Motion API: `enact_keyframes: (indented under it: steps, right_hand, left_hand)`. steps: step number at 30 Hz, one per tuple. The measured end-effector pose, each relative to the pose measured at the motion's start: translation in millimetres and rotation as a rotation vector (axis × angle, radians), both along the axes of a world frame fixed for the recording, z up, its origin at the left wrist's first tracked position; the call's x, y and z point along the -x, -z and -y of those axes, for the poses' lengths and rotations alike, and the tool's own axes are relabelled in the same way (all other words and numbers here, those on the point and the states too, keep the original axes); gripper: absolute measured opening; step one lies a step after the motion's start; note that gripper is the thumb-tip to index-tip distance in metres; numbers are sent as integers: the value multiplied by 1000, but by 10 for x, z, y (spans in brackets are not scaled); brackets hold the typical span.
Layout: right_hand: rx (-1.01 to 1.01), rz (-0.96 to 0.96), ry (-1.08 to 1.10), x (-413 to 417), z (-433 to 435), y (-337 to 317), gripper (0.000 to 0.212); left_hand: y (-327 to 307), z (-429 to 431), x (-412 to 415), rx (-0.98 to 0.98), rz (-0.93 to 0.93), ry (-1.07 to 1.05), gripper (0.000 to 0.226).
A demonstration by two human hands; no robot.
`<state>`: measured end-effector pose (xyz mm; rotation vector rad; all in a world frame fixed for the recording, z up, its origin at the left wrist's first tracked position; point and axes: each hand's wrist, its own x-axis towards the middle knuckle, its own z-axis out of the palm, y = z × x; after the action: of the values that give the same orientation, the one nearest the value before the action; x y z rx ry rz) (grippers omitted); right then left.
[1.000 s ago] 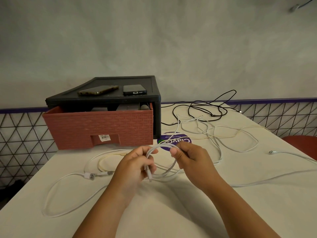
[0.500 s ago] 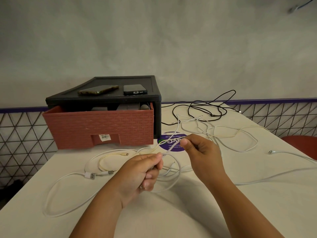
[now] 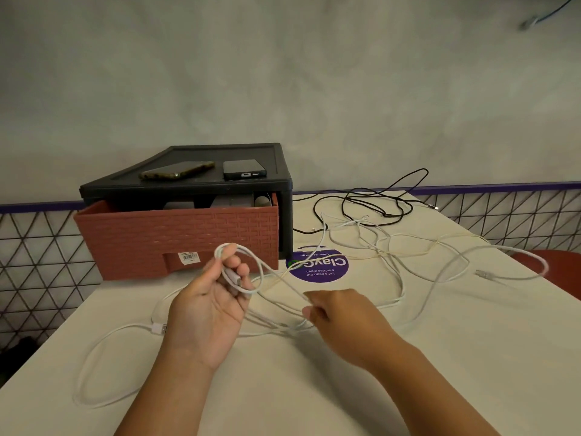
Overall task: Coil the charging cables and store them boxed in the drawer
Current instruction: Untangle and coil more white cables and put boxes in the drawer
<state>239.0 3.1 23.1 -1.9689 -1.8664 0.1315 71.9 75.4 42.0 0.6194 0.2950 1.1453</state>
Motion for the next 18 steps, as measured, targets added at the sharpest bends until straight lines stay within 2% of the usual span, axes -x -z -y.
enact_keyframes:
  steps: [1, 5, 8, 10, 12, 14, 18]
  right_hand:
    - [20, 22, -11, 42, 8, -1, 23]
    - [81, 103, -100, 190, 46, 8, 21]
    - [92, 116, -182, 266, 60, 4, 17]
    - [22, 119, -204, 267, 41, 28, 18]
    - [-69, 119, -211, 239, 25, 49, 22]
    - [-188, 120, -222, 200, 19, 49, 24]
    - [-431, 95, -194, 162, 23, -19, 23]
  left_hand:
    - [-21, 33, -18, -30, -33, -49, 22]
    - [11, 150, -127, -295, -316, -184, 30]
    - [128, 194, -201, -653, -693, -298, 36]
    - [197, 210, -223, -868, -882, -312, 38]
    - [213, 227, -237, -945, -963, -302, 43]
    - [210, 236, -246, -942, -956, -292, 46]
    - [196, 263, -240, -922, -963, -271, 38]
